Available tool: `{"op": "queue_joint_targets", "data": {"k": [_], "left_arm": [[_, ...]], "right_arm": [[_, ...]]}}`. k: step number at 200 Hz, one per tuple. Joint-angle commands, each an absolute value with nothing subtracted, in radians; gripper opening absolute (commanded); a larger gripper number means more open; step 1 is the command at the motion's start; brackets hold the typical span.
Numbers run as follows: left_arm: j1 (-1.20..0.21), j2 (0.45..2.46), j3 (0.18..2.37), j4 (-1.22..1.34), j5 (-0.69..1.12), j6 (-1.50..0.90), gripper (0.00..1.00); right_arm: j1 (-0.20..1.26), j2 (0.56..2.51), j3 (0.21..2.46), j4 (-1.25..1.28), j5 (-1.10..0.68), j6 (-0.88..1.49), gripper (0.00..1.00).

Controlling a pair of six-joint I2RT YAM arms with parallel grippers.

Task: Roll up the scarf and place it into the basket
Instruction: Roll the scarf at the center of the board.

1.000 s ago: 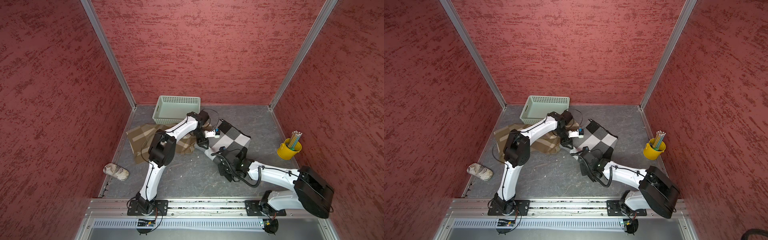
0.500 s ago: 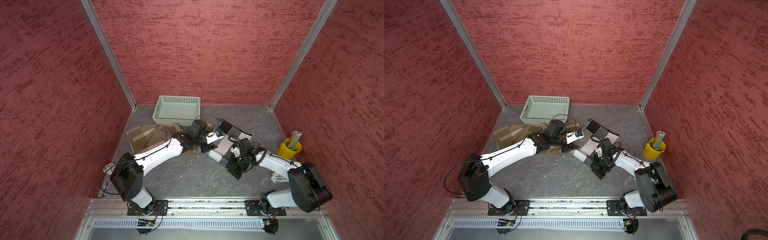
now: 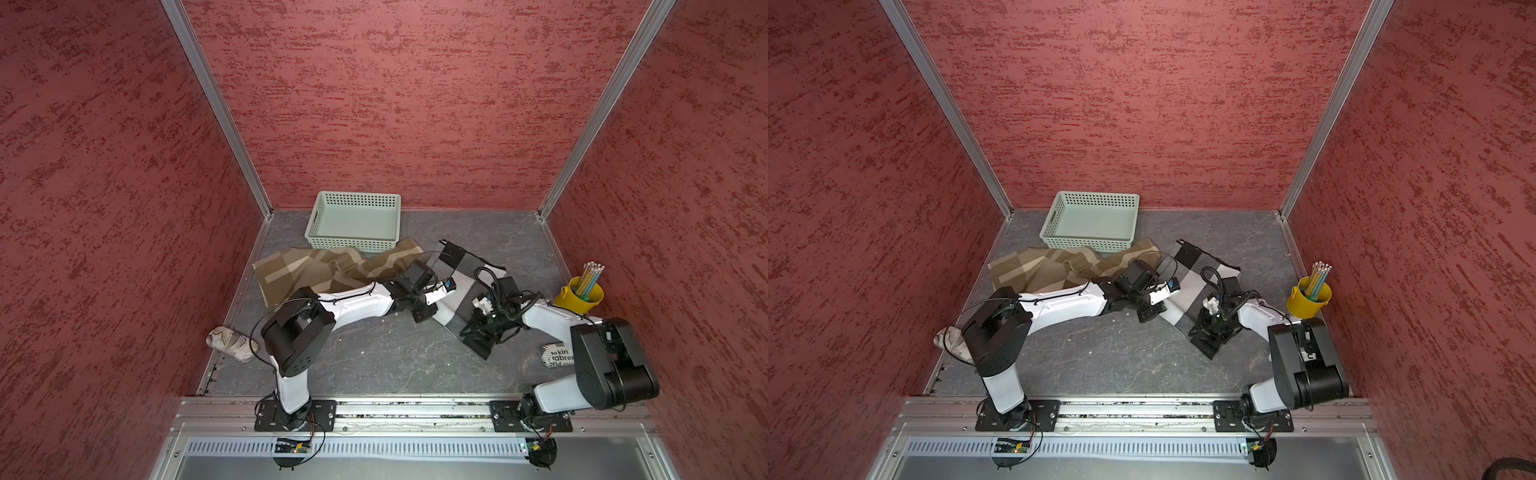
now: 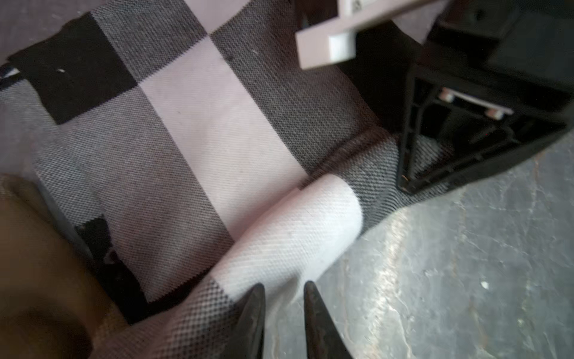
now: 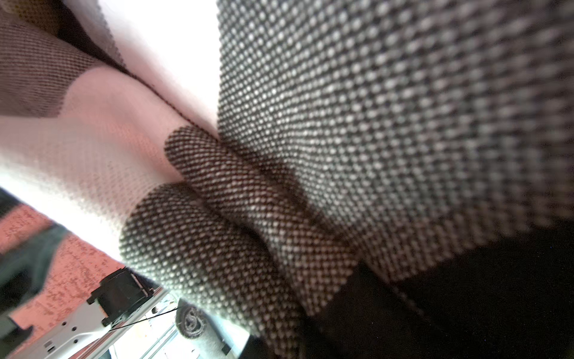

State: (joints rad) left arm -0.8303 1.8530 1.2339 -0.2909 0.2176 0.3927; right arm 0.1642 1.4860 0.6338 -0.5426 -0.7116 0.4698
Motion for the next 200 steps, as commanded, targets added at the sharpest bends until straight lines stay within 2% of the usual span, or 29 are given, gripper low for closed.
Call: {"op": "queue_joint_targets", "data": {"k": [1, 92, 137, 164, 200], "left_arm": [[-0.794, 1.918, 1.299, -0.332, 0.250, 0.333, 0.21], [-0.805, 1.869, 1.296, -0.281, 0.293, 0.235, 0.21], [-0.805, 1.907, 1.342, -0.252, 0.222, 0.178, 0.20], [-0.792, 1.982, 1.401, -0.301, 0.215, 0.154, 0.18], [-0.756, 2.088, 1.458, -0.339, 0.221, 0.138, 0.13]], "right_arm": [[0.158, 1.522, 0.683, -0.532, -0.700, 0.457, 0.10], [0.168, 1.596, 0.913, -0.695, -0.592, 0.291, 0.10], [0.168, 1.681, 0.983, -0.697, -0.552, 0.268, 0.16], [0.168, 1.720, 0.977, -0.678, -0.551, 0.257, 0.24], [0.163, 1.675, 0.973, -0.713, -0.397, 0.251, 0.40]]}}
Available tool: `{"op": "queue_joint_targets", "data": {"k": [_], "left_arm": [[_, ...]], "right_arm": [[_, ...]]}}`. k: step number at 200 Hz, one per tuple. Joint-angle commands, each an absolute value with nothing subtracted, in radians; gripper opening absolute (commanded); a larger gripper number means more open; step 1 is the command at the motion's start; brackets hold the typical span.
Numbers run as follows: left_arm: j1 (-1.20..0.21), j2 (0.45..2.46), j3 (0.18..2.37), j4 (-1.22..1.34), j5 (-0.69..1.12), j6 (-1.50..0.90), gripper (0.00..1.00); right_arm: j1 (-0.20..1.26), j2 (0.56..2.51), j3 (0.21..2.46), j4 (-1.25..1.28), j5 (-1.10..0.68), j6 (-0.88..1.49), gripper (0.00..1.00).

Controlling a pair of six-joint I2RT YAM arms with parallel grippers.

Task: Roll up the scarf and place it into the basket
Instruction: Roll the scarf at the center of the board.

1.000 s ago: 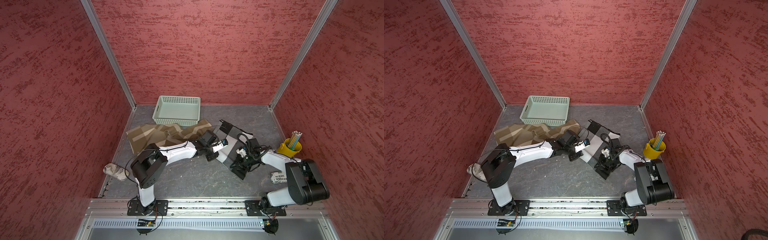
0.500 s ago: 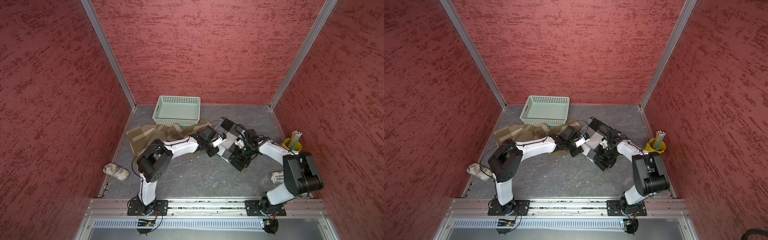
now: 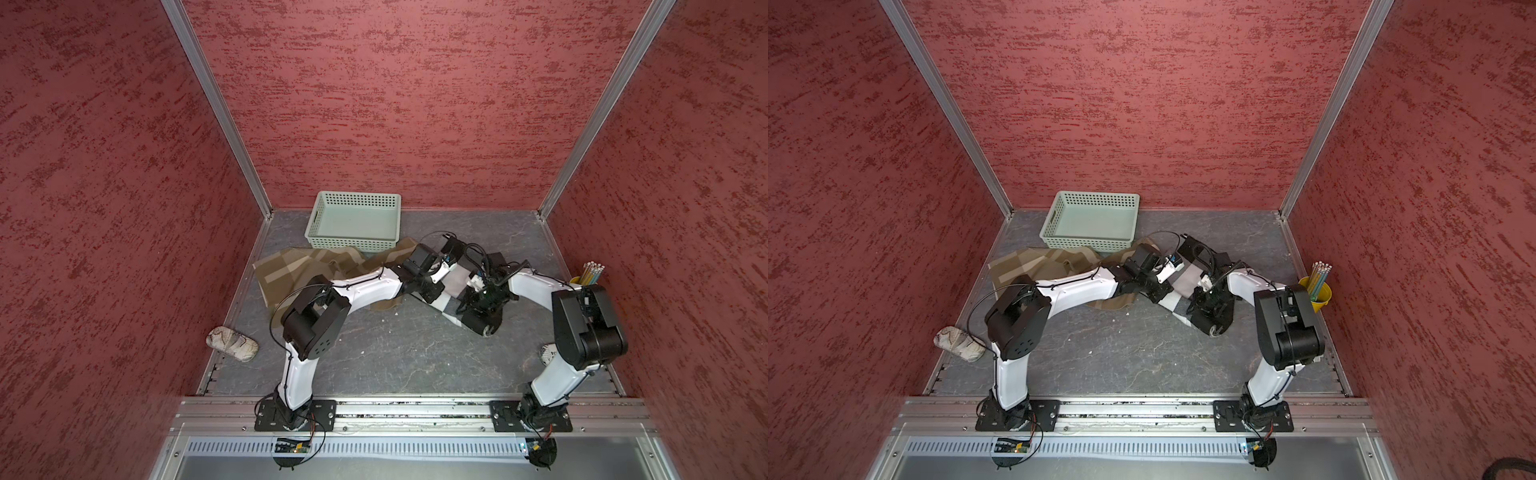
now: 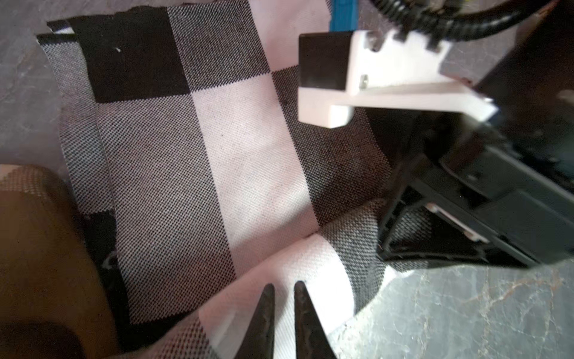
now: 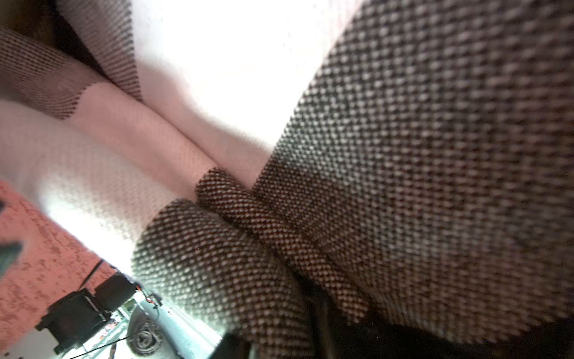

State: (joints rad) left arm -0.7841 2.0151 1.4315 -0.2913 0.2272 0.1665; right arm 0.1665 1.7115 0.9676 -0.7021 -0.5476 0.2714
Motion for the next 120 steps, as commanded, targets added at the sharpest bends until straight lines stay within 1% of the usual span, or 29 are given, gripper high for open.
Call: {"op": "queue_joint_targets", "data": {"k": [1, 18, 31, 49, 73, 83, 101, 120], "left_arm": [[-0.755, 2.091, 1.459, -0.340, 0.222, 0.138, 0.13], [-0.743, 2.117, 1.458, -0.323, 0.235, 0.124, 0.09], [-0.742, 2.113, 1.427, -0.273, 0.236, 0.116, 0.08], [-0.742, 2.107, 1.386, -0.202, 0.234, 0.106, 0.08], [-0.744, 2.135, 1.409, -0.210, 0.236, 0.106, 0.08], [-0.745, 2.143, 1.419, -0.212, 0.241, 0.107, 0.08], [-0.747, 2.147, 1.427, -0.201, 0.254, 0.109, 0.08], [-0.747, 2.159, 1.443, -0.192, 0.279, 0.110, 0.08]], "right_arm": [[0.164, 1.673, 0.974, -0.714, -0.391, 0.252, 0.40], [0.161, 1.630, 0.968, -0.730, -0.277, 0.272, 0.46], [0.161, 1.604, 0.959, -0.726, -0.240, 0.285, 0.51], [0.161, 1.576, 0.950, -0.721, -0.220, 0.300, 0.52], [0.169, 1.475, 0.939, -0.706, -0.174, 0.310, 0.52], [0.207, 1.411, 0.942, -0.716, -0.085, 0.300, 0.52], [0.340, 1.332, 0.938, -0.727, 0.105, 0.285, 0.56], [0.476, 1.278, 0.893, -0.664, 0.203, 0.277, 0.60]]}}
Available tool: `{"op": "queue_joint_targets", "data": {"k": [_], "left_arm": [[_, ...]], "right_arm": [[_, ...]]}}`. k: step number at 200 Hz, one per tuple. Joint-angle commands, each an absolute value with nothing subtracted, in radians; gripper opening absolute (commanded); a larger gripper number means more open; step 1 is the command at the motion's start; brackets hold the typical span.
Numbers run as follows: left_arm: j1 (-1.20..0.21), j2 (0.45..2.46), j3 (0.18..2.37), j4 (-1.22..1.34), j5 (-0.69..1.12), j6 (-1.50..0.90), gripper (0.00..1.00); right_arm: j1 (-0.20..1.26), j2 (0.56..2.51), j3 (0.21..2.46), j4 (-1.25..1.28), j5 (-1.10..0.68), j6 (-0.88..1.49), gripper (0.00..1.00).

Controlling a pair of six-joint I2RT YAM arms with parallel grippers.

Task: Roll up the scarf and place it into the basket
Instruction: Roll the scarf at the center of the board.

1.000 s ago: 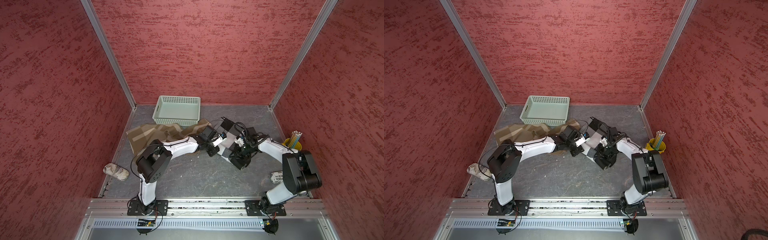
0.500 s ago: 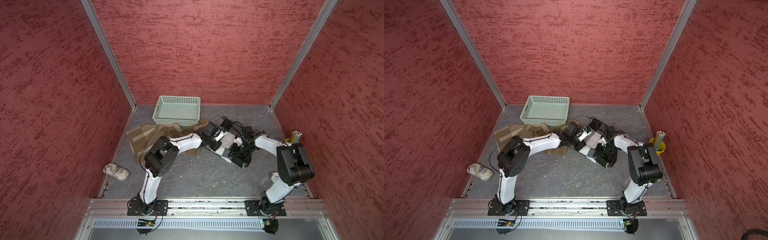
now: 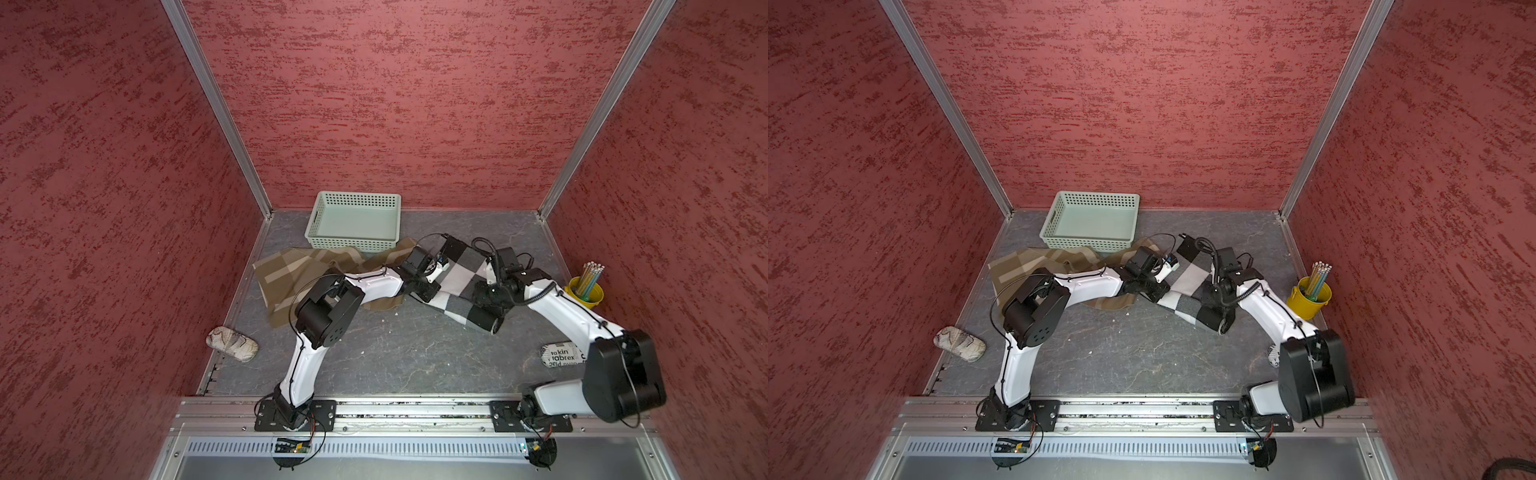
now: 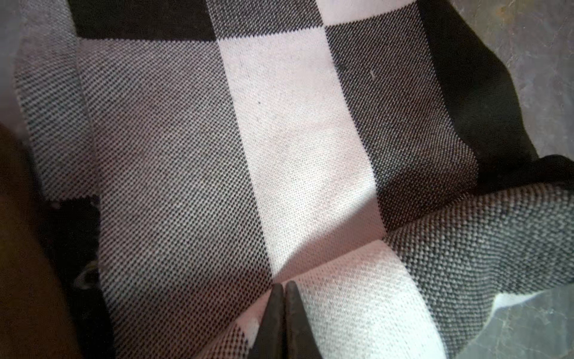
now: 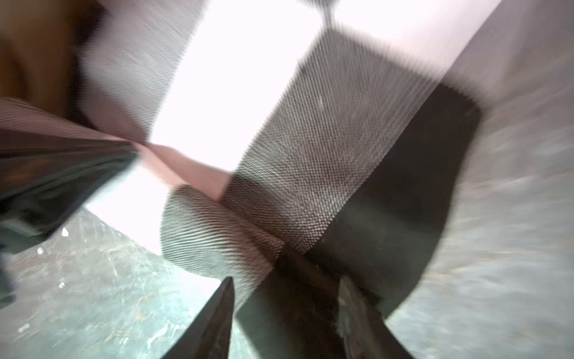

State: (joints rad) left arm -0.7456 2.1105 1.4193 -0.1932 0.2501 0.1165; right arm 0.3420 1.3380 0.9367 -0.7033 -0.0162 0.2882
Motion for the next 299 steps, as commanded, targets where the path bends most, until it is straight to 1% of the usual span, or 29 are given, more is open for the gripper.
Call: {"op": "queue_joint_targets", "data": {"k": [1, 24, 48, 78, 104, 129, 138, 148, 171, 178, 206, 217, 233, 238, 275, 299], "left_arm": [[-0.747, 2.159, 1.444, -0.193, 0.281, 0.110, 0.08], [-0.747, 2.177, 1.465, -0.195, 0.312, 0.112, 0.08], [-0.741, 2.186, 1.473, -0.193, 0.362, 0.112, 0.08], [-0.738, 2.216, 1.493, -0.195, 0.416, 0.106, 0.08], [-0.736, 2.233, 1.515, -0.208, 0.436, 0.100, 0.08], [-0.722, 2.235, 1.551, -0.236, 0.448, 0.090, 0.08], [-0.712, 2.229, 1.569, -0.256, 0.444, 0.081, 0.08], [-0.696, 2.214, 1.583, -0.272, 0.441, 0.069, 0.09], [-0.650, 2.160, 1.604, -0.313, 0.423, 0.011, 0.19], [-0.635, 2.137, 1.605, -0.323, 0.422, -0.006, 0.20], [-0.597, 2.023, 1.584, -0.348, 0.395, -0.052, 0.26], [-0.591, 1.979, 1.575, -0.351, 0.377, -0.065, 0.33], [-0.582, 1.931, 1.568, -0.351, 0.366, -0.088, 0.49], [-0.580, 1.921, 1.570, -0.355, 0.361, -0.095, 0.53], [-0.580, 1.913, 1.558, -0.358, 0.312, -0.100, 0.53], [-0.581, 1.935, 1.526, -0.341, 0.264, -0.093, 0.52]], "right_arm": [[0.483, 1.276, 0.889, -0.660, 0.207, 0.276, 0.60], [0.604, 1.281, 0.851, -0.589, 0.305, 0.250, 0.70], [0.684, 1.340, 0.823, -0.516, 0.380, 0.215, 0.82], [0.728, 1.448, 0.845, -0.478, 0.401, 0.198, 0.86], [0.728, 1.527, 0.833, -0.449, 0.431, 0.193, 0.92], [0.714, 1.608, 0.850, -0.498, 0.393, 0.226, 0.91], [0.702, 1.633, 0.865, -0.526, 0.338, 0.242, 0.89], [0.693, 1.646, 0.867, -0.532, 0.272, 0.246, 0.88], [0.646, 1.692, 0.883, -0.586, 0.121, 0.289, 0.80], [0.639, 1.704, 0.882, -0.599, 0.098, 0.304, 0.79], [0.634, 1.743, 0.874, -0.638, 0.043, 0.345, 0.78], [0.634, 1.753, 0.866, -0.655, 0.034, 0.362, 0.78], [0.634, 1.751, 0.844, -0.667, 0.030, 0.389, 0.79], [0.634, 1.744, 0.834, -0.668, 0.033, 0.397, 0.79], [0.643, 1.654, 0.775, -0.649, 0.049, 0.460, 0.77], [0.643, 1.595, 0.759, -0.676, 0.158, 0.575, 0.78]]}}
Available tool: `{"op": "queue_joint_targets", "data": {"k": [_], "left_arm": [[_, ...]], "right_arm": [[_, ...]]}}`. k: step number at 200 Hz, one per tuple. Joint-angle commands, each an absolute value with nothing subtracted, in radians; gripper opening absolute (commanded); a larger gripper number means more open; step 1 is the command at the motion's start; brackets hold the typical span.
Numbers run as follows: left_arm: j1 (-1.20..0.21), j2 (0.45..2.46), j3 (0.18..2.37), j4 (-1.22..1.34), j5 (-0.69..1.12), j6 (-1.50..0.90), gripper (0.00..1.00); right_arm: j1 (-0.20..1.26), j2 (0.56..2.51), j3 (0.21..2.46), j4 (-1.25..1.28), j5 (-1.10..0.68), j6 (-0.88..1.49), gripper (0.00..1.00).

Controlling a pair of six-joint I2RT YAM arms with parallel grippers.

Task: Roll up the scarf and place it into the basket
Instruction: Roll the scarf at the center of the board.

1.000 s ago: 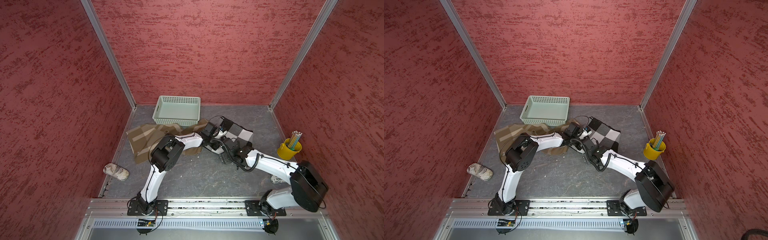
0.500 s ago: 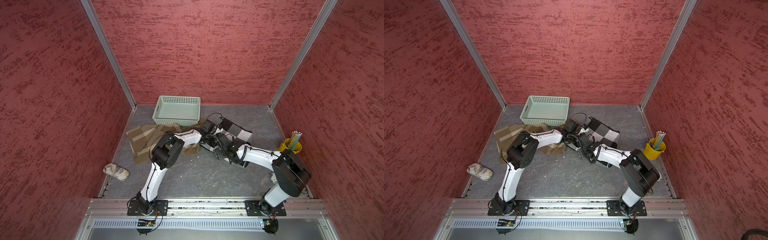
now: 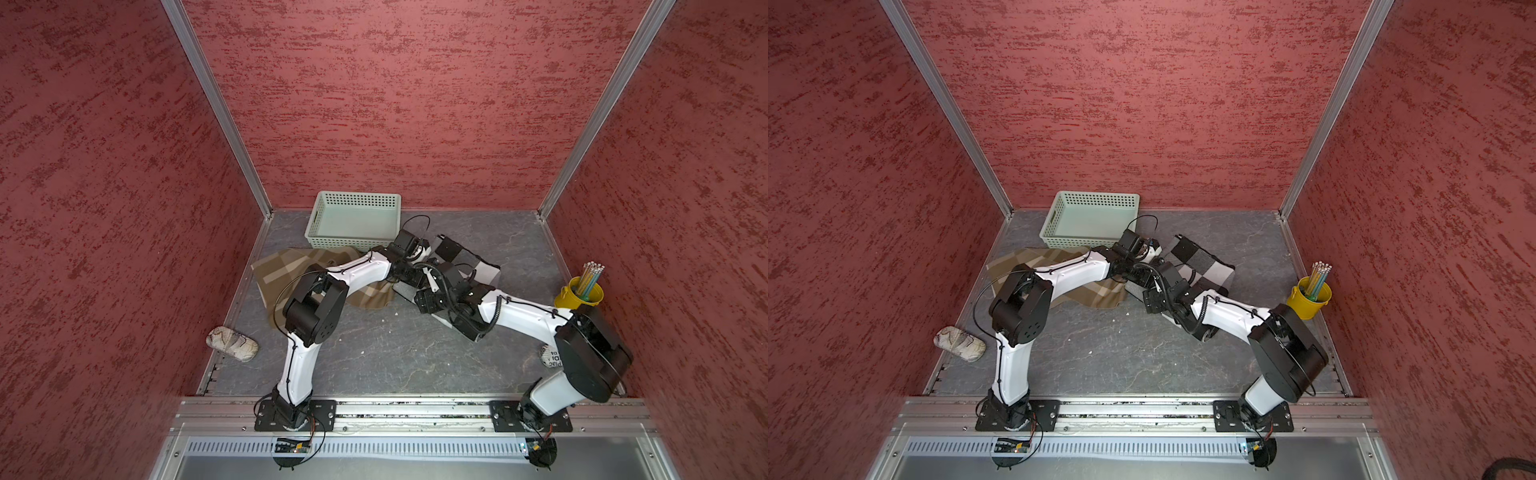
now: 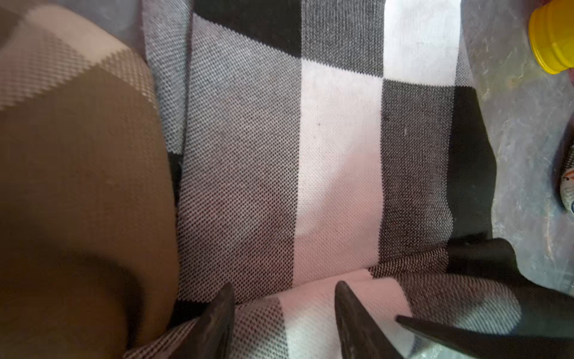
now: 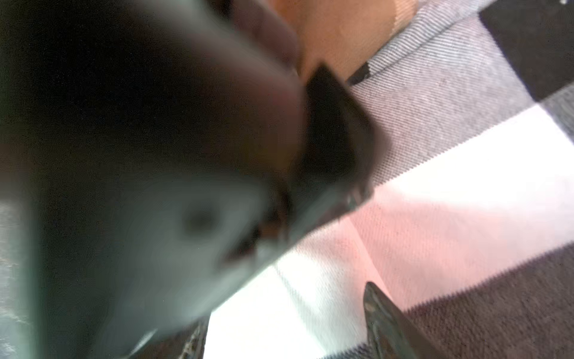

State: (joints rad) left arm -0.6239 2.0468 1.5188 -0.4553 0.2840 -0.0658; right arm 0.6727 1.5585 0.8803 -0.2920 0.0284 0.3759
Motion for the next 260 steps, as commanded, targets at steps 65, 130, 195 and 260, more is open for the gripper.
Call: {"op": "queue_joint_targets", "data": {"k": [65, 130, 195, 260], "left_arm": [[-0.608, 2.052, 1.527, -0.283, 0.267, -0.094, 0.43], [-0.576, 1.901, 1.503, -0.344, 0.175, -0.155, 0.43], [-0.597, 1.565, 1.149, -0.257, 0.256, -0.149, 0.44], [-0.667, 1.786, 1.105, -0.173, 0.368, -0.276, 0.24]], "right_arm": [[0.643, 1.544, 0.720, -0.640, 0.233, 0.661, 0.76], [0.643, 1.561, 0.759, -0.618, -0.020, 0.606, 0.23], [0.641, 1.582, 0.718, -0.225, -0.515, 0.797, 0.15], [0.635, 1.636, 0.776, -0.359, -0.443, 0.703, 0.25]]}}
